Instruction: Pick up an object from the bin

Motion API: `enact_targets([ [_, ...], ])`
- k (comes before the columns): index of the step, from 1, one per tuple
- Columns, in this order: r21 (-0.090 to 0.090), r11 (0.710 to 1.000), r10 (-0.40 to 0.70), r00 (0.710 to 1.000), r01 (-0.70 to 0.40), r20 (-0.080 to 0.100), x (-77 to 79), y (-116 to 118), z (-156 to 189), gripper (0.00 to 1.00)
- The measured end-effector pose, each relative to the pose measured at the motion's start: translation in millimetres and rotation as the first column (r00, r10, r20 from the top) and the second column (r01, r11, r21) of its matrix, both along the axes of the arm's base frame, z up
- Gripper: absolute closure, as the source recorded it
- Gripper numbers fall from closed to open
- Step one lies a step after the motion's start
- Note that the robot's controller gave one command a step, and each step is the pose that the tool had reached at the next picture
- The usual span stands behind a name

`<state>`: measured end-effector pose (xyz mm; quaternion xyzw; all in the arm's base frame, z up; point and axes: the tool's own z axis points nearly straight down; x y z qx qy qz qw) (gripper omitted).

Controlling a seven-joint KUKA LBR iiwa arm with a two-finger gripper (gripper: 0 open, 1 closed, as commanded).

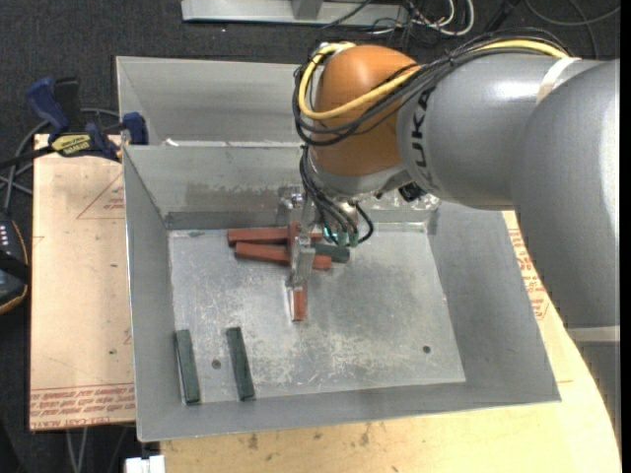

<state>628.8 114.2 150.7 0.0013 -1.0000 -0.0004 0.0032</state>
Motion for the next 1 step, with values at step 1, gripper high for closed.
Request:
enact_targets([
  [1,0.000,0.986,-0.166,0.986,0.166,0.001,22.6,-20.7,-82.6,0.00],
])
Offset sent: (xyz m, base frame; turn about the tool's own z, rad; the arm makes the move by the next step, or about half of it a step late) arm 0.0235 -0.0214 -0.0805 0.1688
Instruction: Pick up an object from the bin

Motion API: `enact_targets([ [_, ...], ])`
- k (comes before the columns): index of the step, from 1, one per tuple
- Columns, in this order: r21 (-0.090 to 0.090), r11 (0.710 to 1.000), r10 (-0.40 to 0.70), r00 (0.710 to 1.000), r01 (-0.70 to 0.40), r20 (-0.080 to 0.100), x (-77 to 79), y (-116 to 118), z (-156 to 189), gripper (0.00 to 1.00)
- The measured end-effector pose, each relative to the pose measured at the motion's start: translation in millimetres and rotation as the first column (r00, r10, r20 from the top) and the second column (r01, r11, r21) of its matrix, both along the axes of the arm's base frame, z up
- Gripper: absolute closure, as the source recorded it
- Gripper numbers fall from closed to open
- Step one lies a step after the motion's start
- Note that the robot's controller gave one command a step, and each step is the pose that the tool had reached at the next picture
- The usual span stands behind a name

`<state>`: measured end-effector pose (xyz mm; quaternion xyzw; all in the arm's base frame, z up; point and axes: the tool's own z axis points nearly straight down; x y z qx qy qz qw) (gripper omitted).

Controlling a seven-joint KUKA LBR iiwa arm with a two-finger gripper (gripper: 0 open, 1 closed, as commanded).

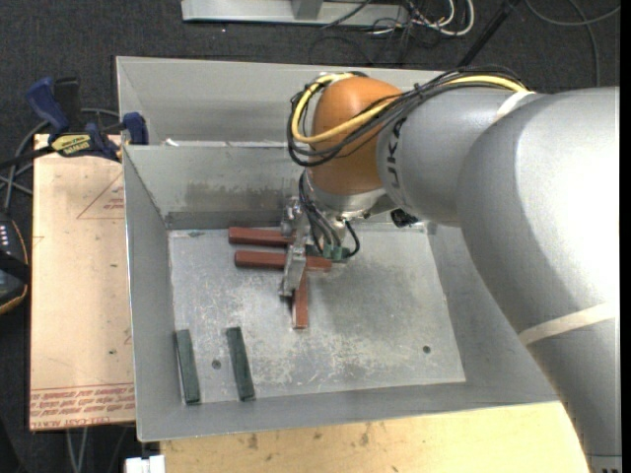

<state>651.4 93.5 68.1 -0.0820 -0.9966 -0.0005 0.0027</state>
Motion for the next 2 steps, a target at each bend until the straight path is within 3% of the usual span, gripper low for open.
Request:
enact_targets([
  [1,0.002,1.000,-0.001,1.000,0.001,0.018,4.5,0,6,1.00],
  [2,0.000,0.995,0.099,0.995,-0.099,0.018,-11.5,3,146,1.00],
])
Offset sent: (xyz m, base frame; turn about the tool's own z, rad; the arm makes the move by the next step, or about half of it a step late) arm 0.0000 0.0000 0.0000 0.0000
